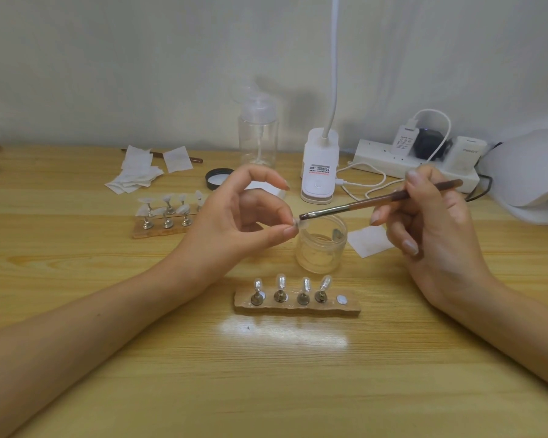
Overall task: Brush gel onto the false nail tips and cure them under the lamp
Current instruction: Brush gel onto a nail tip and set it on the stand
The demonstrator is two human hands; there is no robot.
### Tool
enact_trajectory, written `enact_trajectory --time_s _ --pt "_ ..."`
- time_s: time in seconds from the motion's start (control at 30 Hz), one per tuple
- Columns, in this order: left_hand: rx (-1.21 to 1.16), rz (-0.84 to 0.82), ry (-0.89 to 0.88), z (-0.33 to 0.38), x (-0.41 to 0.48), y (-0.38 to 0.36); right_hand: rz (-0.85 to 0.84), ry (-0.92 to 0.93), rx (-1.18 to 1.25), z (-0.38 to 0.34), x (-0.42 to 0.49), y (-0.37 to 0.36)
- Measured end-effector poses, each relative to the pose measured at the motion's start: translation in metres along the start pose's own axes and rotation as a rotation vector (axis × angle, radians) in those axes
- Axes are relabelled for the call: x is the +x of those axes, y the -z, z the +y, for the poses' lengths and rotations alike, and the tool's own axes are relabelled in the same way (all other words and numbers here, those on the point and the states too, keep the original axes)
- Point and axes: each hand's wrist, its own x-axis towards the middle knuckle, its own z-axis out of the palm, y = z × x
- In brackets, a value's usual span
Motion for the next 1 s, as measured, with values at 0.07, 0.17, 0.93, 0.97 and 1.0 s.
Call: enact_trajectory --time_s 0.07,0.17,0.93,0.97,1.0 --pt "0.000 0.003 -0.001 -0.0001 0.0001 -0.0003 -0.013 -0.004 -0.037 -0.0001 -0.0007 -0.0010" --pt "-0.007 0.007 -0.002 0.0002 -0.0003 -0.0002 0.057 -0.031 -0.074 -0.0001 0.0001 0.0010" --pt "0.002 -0.003 -0.011 -0.0019 -0.0003 0.0012 0.054 0.002 -0.106 0.0002 -0.0015 -0.0005" --pt "0.002 -0.001 -0.011 -0.0021 -0.0003 0.0012 0.072 -0.002 -0.110 0.0003 -0.0013 0.0004" --pt "0.004 -0.001 -0.012 -0.0022 -0.0002 0.0012 0.080 0.002 -0.101 0.0002 -0.0013 0.0007"
